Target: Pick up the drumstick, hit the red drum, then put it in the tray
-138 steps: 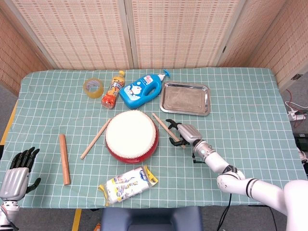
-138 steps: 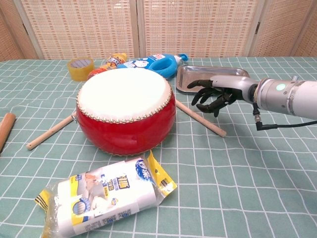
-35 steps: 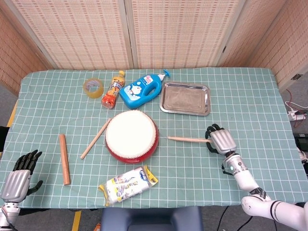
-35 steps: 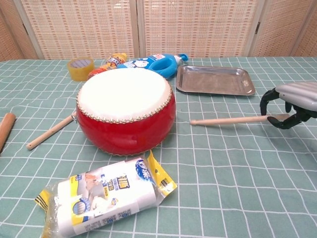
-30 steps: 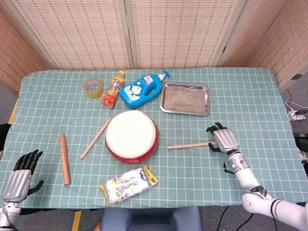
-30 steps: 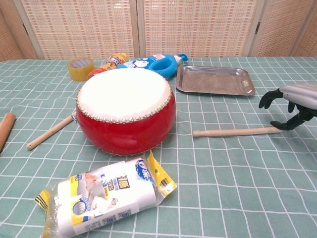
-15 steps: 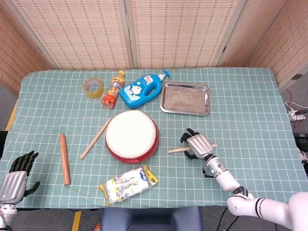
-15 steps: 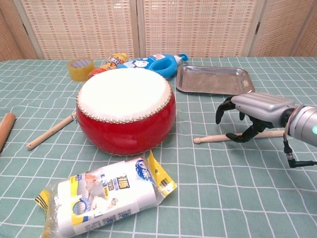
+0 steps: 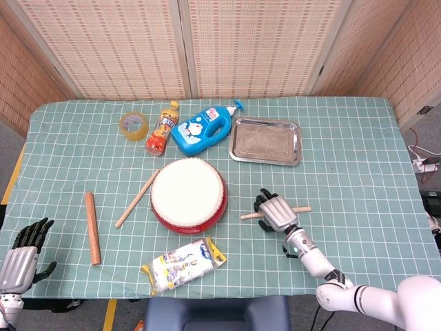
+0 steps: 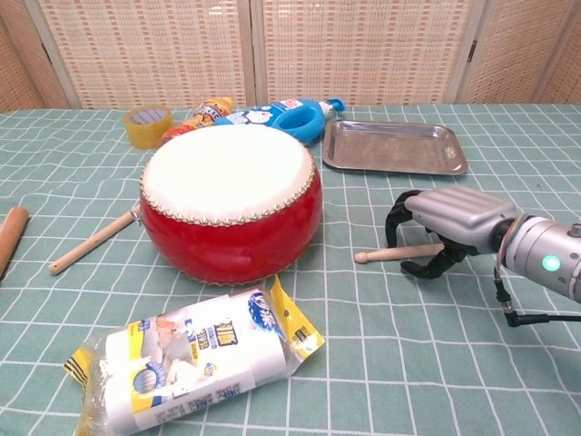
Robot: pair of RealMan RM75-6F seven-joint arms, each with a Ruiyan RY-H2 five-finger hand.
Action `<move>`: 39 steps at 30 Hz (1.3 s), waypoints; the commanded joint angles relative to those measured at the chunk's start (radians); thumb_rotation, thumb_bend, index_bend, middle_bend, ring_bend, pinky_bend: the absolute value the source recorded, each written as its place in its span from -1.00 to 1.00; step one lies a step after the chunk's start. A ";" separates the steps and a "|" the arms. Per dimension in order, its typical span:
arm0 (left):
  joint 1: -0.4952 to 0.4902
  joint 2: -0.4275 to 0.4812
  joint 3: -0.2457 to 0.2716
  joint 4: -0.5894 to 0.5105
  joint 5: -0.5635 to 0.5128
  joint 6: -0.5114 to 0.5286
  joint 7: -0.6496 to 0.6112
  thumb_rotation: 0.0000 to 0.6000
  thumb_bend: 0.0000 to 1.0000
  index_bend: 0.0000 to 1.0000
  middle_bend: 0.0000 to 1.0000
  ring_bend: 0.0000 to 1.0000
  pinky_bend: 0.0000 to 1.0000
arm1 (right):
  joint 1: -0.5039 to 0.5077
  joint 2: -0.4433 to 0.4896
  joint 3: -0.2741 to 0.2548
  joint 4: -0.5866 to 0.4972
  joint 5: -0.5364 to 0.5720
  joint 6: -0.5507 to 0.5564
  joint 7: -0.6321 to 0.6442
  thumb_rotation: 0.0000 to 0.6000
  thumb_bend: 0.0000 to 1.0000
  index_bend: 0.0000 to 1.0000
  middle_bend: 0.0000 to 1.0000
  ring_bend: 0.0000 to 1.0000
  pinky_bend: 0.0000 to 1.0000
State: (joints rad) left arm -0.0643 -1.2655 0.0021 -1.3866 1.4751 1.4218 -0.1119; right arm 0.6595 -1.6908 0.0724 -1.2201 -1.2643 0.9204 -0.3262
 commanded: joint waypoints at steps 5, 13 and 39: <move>0.000 -0.005 0.001 0.010 0.000 -0.005 -0.007 1.00 -0.55 -1.00 -1.00 -1.00 -1.00 | -0.011 -0.033 0.007 0.049 -0.005 0.018 0.018 0.72 -0.20 0.13 -0.50 -0.73 -0.24; 0.003 -0.005 0.002 0.016 0.001 -0.002 -0.016 1.00 -0.55 -1.00 -1.00 -1.00 -1.00 | -0.021 -0.042 -0.001 0.060 -0.032 0.038 0.021 0.72 -0.20 -0.01 -0.50 -0.73 -0.24; 0.002 0.011 0.007 -0.001 0.023 0.007 -0.022 1.00 -0.55 -1.00 -1.00 -1.00 -1.00 | -0.074 0.079 0.103 -0.097 -0.147 0.152 0.709 0.82 -0.05 0.26 -0.37 -0.54 -0.15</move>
State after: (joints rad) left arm -0.0621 -1.2563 0.0093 -1.3865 1.4976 1.4277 -0.1349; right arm 0.5972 -1.6701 0.1412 -1.2642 -1.3643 1.0506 0.1362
